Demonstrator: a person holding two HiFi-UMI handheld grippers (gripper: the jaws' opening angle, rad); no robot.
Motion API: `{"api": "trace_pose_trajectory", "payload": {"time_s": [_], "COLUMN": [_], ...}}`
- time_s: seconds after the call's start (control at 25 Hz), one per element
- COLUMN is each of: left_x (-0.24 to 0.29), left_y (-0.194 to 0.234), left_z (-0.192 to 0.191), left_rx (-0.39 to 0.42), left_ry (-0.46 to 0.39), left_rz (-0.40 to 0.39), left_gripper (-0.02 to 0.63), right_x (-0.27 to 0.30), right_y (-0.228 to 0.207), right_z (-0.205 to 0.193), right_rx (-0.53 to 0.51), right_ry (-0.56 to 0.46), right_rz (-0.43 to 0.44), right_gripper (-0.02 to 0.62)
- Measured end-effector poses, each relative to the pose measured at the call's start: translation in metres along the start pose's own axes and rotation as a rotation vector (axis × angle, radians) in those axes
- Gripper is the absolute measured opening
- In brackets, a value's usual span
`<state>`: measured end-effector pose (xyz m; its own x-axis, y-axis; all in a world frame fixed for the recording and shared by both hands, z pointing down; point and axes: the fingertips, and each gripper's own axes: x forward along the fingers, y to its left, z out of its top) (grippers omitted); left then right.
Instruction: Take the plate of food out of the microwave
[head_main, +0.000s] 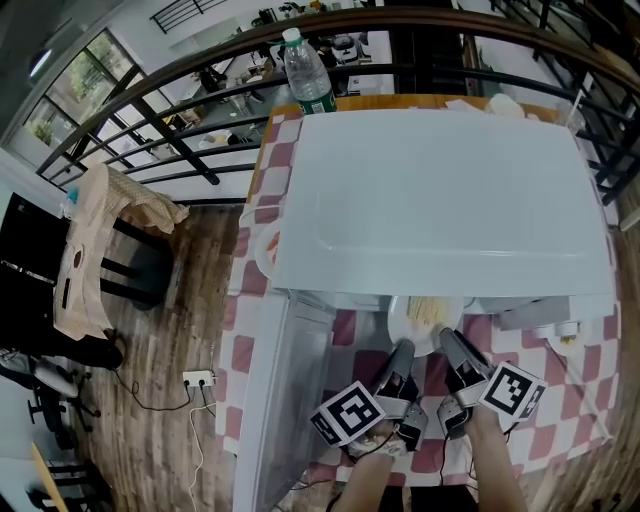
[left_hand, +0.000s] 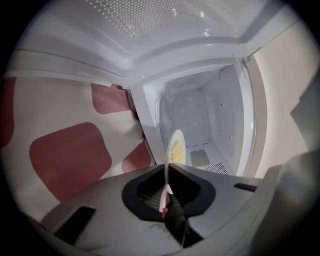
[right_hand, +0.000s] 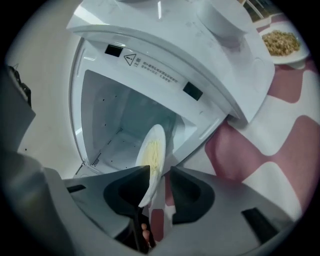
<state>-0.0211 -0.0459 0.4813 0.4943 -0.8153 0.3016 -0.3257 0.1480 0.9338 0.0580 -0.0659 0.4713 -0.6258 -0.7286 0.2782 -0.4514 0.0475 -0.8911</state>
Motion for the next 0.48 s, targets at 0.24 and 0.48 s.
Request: {"api": "trace_pose_trajectory", "payload": {"time_s": [0.24,0.48], "left_x": [0.0,-0.005], "left_y": [0.001,0.002], "left_z": [-0.002,-0.007], "left_rx": [-0.008,0.009], "left_ry": [-0.001,0.009], "left_rz": [-0.004,0.002], "left_gripper": [0.035,0.035], "right_x": [0.01,0.004], "right_y": [0.01,0.002], "right_z": [-0.004,-0.008], "right_rx": [-0.011,0.029], "right_ry": [0.049,0.047], "right_rz": [0.074,0.043], "right_gripper": [0.099,0.034]}}
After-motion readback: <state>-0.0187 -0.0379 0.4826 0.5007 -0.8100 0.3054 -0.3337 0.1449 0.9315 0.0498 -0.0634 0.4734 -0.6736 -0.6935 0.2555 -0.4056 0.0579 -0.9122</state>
